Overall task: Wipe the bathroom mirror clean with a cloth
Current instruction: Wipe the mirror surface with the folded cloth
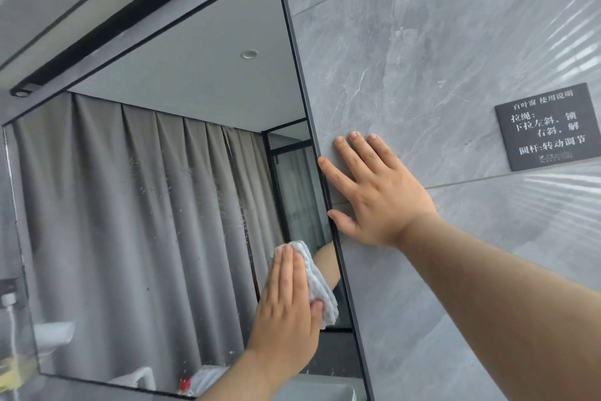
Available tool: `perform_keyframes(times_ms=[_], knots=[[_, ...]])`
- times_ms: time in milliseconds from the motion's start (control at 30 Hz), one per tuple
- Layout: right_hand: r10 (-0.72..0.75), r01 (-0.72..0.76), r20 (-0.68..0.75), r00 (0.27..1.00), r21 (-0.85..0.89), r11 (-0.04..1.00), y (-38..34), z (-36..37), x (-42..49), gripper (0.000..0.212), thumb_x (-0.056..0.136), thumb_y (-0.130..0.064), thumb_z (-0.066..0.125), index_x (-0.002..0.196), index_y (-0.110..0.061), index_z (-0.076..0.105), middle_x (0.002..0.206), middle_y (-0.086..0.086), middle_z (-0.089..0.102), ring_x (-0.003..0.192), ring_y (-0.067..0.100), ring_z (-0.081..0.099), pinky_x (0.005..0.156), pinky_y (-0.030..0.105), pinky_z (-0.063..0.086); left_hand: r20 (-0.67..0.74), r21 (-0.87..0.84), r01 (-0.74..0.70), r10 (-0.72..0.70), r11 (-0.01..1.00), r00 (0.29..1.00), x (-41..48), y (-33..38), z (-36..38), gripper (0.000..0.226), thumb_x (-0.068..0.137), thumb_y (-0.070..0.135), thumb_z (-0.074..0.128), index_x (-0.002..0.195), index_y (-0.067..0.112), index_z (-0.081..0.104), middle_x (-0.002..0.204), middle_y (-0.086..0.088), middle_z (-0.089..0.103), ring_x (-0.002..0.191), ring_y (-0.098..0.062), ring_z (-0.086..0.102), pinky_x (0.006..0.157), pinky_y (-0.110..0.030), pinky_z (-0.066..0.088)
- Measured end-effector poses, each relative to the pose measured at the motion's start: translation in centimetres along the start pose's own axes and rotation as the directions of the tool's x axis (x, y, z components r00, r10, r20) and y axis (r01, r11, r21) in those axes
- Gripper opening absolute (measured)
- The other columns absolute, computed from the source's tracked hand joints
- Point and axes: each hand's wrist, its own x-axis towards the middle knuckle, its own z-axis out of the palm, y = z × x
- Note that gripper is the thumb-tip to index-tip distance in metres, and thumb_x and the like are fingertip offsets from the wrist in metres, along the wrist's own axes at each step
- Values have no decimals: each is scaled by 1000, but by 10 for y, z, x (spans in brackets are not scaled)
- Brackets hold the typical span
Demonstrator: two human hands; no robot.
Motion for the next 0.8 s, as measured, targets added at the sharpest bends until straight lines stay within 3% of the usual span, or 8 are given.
perform_keyframes(times_ms=[233,367,600,800], knots=[[1,-1,-4,1000,8,1000,0,1,1,78,90,-60,35,152,-13,39,153,27,36,144,45,30,120,57,20,56,100,-145,140,984,989,-22,13,5,67,95,34,39,147,-8,27,156,-26,23,145,-39,24,116,-45,23],[2,-2,14,1000,7,1000,0,0,1,79,90,-60,34,153,-13,37,155,27,34,145,45,28,120,57,19,103,90,-168,159,982,982,-3,11,-6,71,95,34,39,149,-9,22,159,-27,14,148,-40,19,117,-45,22],[12,-12,12,1000,11,1000,-1,0,1,79,89,-60,38,152,-13,39,154,26,36,145,44,30,120,57,21,-76,-38,126,-128,991,989,106,4,-50,75,95,41,14,154,-2,-4,163,-19,-6,152,-29,-7,122,-35,-9],[10,-10,-3,1000,12,1000,-1,1,0,77,91,-61,40,151,-13,41,154,26,37,144,44,31,120,57,20,-108,-167,288,-307,943,945,141,8,-63,84,87,49,0,155,1,-8,164,-17,-9,152,-27,-8,119,-28,-11]])
